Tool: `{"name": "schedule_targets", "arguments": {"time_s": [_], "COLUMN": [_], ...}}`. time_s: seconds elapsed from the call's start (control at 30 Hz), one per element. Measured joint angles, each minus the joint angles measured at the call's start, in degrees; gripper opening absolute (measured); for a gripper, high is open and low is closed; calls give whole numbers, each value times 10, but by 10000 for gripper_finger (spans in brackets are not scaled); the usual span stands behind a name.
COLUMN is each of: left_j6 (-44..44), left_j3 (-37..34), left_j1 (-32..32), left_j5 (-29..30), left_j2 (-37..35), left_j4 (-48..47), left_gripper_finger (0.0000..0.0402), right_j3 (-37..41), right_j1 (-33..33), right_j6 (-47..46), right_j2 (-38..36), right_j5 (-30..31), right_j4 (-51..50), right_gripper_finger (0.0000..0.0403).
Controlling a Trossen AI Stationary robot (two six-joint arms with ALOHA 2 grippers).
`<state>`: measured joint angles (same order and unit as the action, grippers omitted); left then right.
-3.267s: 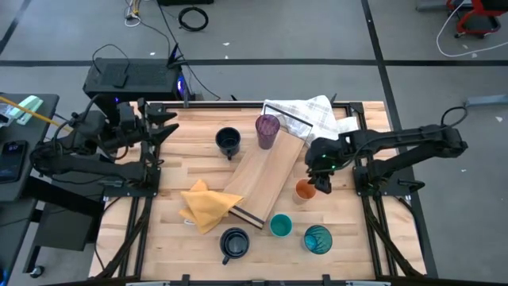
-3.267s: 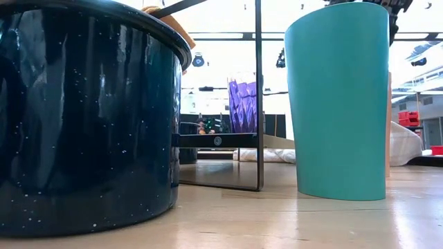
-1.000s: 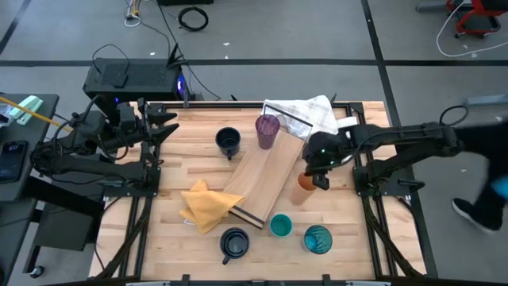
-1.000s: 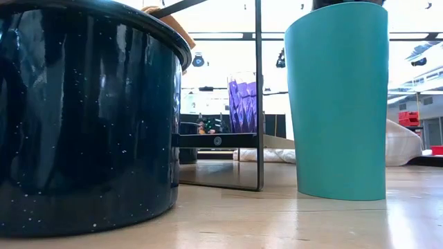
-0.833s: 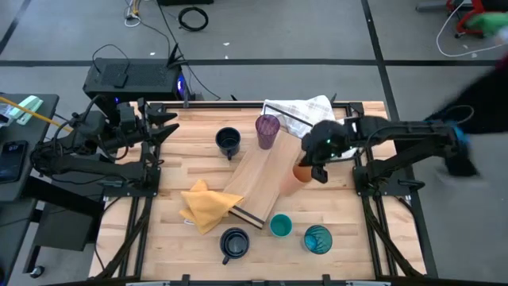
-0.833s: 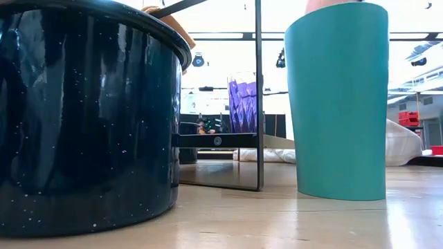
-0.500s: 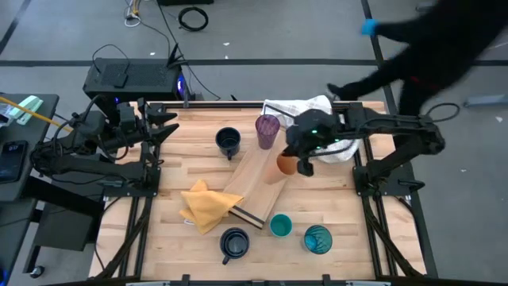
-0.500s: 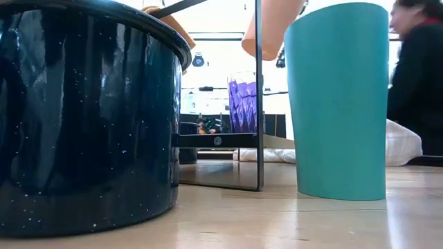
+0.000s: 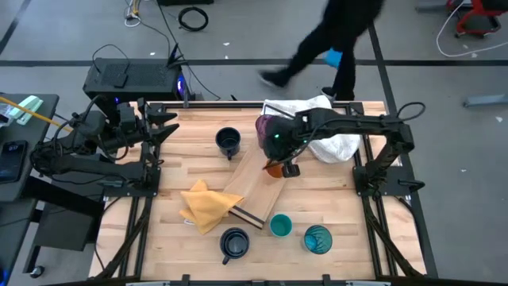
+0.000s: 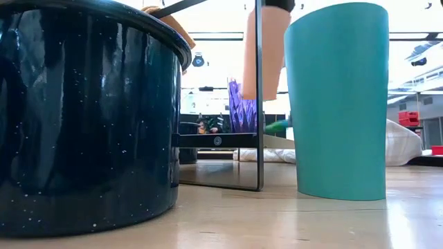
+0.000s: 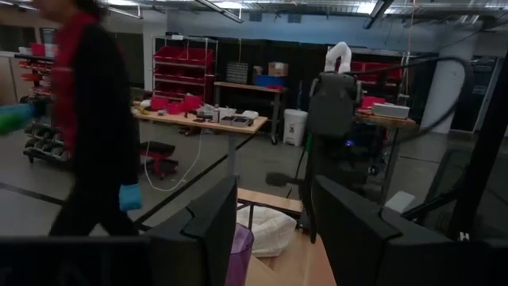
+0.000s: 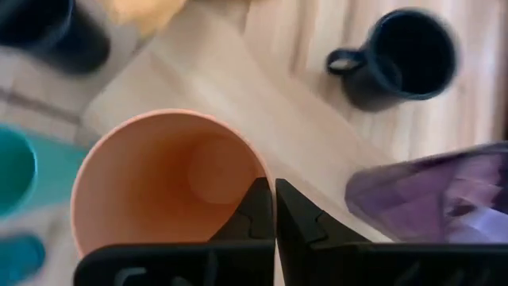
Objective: Stack small to large cups/mugs on shelf
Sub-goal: Put the orange cup on the shelf
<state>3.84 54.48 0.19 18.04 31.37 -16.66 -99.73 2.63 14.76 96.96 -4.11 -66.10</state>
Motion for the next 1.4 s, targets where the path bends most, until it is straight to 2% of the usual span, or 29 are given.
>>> {"name": "schedule_targets", "arguments": {"time_s": [0.3, 0.63, 0.97, 1.13, 1.4], "left_j6": [-1, -2, -1, -1, -1], "left_j3": [0, 0, 0, 0, 0], "left_j1": [0, 0, 0, 0, 0], "left_j5": [0, 0, 0, 0, 0], "left_j2": [0, 0, 0, 0, 0], "left_j4": [0, -5, -10, -13, -13], "left_gripper_finger": [172, 172, 172, 172, 172], "right_j3": [-2, -2, -1, -1, -1], "right_j1": [3, 45, 52, 55, 59], "right_j6": [124, 103, 83, 48, 54], "right_j2": [19, 58, 97, 100, 92], "right_j5": [-66, -69, -54, -28, -28], "right_j4": [0, 64, 112, 130, 134], "right_gripper_finger": [0, 0, 0, 0, 0]}}
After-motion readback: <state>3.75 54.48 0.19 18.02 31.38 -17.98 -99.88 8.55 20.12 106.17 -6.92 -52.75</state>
